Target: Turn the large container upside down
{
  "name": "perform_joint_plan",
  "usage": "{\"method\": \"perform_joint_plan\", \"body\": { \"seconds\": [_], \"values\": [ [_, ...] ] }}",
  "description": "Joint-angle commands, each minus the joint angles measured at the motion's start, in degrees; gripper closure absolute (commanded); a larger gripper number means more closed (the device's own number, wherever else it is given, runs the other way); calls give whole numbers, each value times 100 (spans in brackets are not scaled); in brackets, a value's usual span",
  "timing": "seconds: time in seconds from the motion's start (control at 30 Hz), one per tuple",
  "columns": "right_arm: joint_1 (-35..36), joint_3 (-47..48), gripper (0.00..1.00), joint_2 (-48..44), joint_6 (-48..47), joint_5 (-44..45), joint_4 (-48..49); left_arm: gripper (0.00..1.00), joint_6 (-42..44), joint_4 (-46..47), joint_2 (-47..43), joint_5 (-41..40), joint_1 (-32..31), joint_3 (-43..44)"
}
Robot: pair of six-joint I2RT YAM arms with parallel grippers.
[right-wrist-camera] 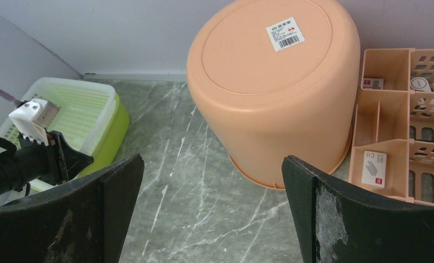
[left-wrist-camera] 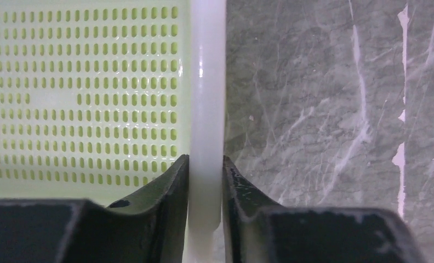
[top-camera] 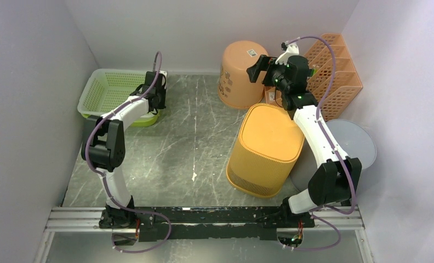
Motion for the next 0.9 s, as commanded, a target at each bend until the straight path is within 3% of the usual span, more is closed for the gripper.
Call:
{"method": "perform_joint_plan", "body": {
  "seconds": [0.0, 0.07, 0.1, 0.5, 0.67, 0.87],
  "values": [
    [18, -38, 0, 15, -88, 80, 51, 76, -8, 34, 91, -298, 73, 111],
    [22, -39, 0, 28, -92, 80, 52, 92, -54, 16, -67, -321, 74, 104],
    [20, -39, 0, 40, -88, 75, 52, 93, -50, 4, -172, -310, 69, 116],
    [24, -99, 0, 152, -83, 132, 94, 93, 131, -1426, -1208, -752, -567, 1552],
    [14, -118, 0, 105, -138, 247, 47, 93, -1, -1368, -1792, -496, -811, 1736],
    [6, -214, 0, 41, -125, 292, 73, 93, 130, -1596, -2315, -767, -1142, 2324]
  ]
}}
